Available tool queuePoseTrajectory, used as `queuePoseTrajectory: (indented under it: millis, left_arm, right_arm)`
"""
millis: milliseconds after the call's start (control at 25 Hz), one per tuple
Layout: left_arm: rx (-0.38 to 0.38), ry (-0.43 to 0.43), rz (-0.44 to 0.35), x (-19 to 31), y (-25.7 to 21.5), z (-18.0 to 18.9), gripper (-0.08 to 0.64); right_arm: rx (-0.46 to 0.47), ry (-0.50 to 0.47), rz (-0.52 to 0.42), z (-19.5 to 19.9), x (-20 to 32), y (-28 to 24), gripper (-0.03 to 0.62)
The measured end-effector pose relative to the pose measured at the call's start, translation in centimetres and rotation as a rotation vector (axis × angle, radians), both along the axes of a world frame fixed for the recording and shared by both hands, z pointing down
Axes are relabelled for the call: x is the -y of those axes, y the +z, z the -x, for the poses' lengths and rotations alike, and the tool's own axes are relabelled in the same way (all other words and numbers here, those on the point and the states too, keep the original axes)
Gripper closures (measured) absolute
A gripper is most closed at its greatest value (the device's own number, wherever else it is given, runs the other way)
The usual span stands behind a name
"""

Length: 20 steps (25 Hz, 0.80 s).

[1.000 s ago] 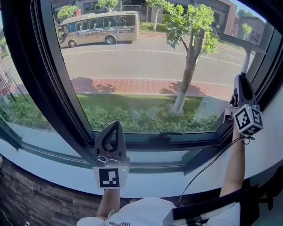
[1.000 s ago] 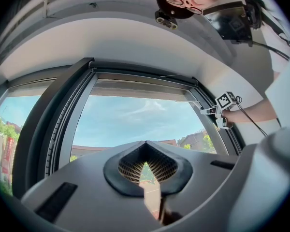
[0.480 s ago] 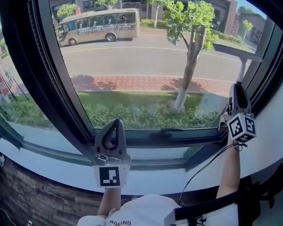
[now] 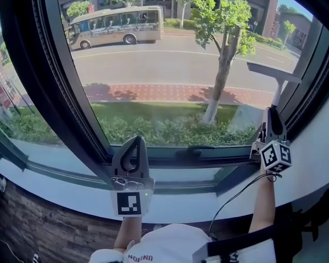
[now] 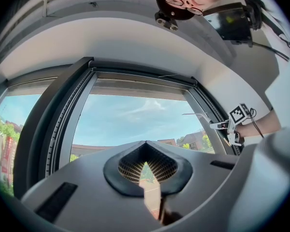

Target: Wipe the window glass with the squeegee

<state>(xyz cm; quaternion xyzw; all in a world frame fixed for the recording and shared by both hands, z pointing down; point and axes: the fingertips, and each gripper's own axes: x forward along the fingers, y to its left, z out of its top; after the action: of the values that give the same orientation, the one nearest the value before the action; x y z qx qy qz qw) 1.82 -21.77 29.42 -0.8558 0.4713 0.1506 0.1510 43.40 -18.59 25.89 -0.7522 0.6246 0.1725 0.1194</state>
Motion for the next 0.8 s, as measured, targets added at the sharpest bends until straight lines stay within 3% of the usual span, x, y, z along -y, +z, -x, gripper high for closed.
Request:
queuePoseTrajectory:
  millis: [800]
  left_arm:
    - [0.016,0.0,0.015,-0.2,0.5,0.2,0.565]
  right_arm:
    - [0.111,0.006,0.122,0.6,-1.8,10.1,0.495]
